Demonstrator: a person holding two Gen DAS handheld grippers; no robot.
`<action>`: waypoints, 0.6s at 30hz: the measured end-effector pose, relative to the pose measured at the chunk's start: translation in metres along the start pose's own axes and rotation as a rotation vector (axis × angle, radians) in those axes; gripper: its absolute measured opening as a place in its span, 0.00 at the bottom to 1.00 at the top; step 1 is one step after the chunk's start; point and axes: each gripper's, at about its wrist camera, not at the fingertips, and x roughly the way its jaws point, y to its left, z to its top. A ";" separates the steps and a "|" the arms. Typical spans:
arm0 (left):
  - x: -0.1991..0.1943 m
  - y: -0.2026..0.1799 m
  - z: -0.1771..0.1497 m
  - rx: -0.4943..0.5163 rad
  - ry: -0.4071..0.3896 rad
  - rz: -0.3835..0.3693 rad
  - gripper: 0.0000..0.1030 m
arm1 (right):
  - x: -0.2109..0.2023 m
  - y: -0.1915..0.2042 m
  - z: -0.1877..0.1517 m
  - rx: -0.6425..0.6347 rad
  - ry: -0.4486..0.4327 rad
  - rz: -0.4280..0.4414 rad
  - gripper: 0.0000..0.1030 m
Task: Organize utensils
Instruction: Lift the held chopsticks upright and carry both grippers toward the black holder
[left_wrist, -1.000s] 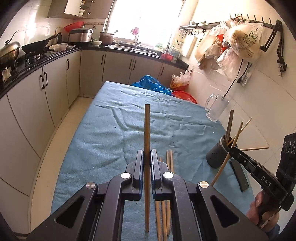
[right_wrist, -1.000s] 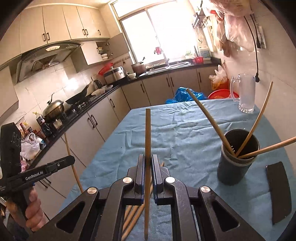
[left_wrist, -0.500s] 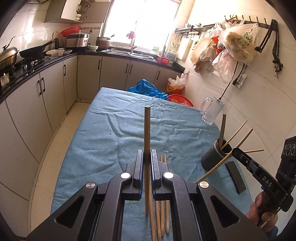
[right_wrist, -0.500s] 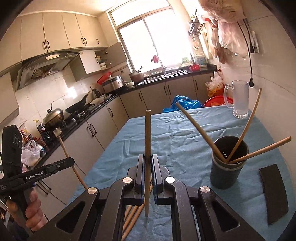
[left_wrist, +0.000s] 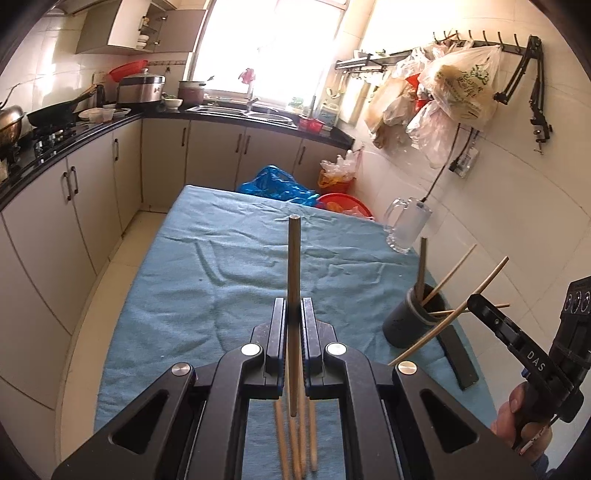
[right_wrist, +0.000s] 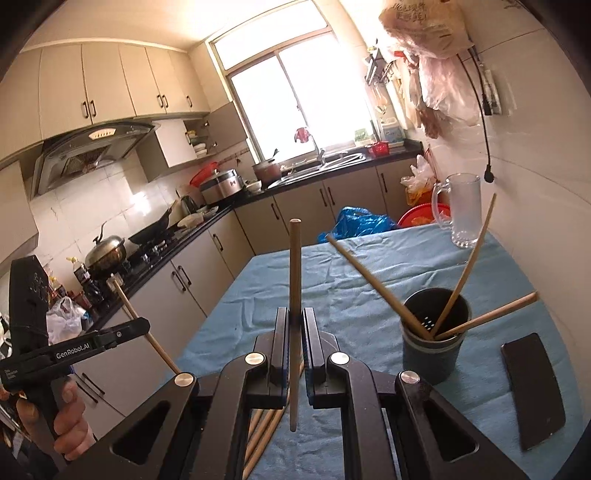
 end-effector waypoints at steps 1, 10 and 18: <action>0.000 -0.003 0.001 0.004 0.000 -0.005 0.06 | -0.002 -0.001 0.001 0.002 -0.005 -0.002 0.07; 0.002 -0.037 0.014 0.047 0.000 -0.077 0.06 | -0.038 -0.030 0.015 0.043 -0.089 -0.063 0.07; 0.004 -0.077 0.031 0.090 0.004 -0.138 0.06 | -0.075 -0.052 0.034 0.081 -0.174 -0.091 0.07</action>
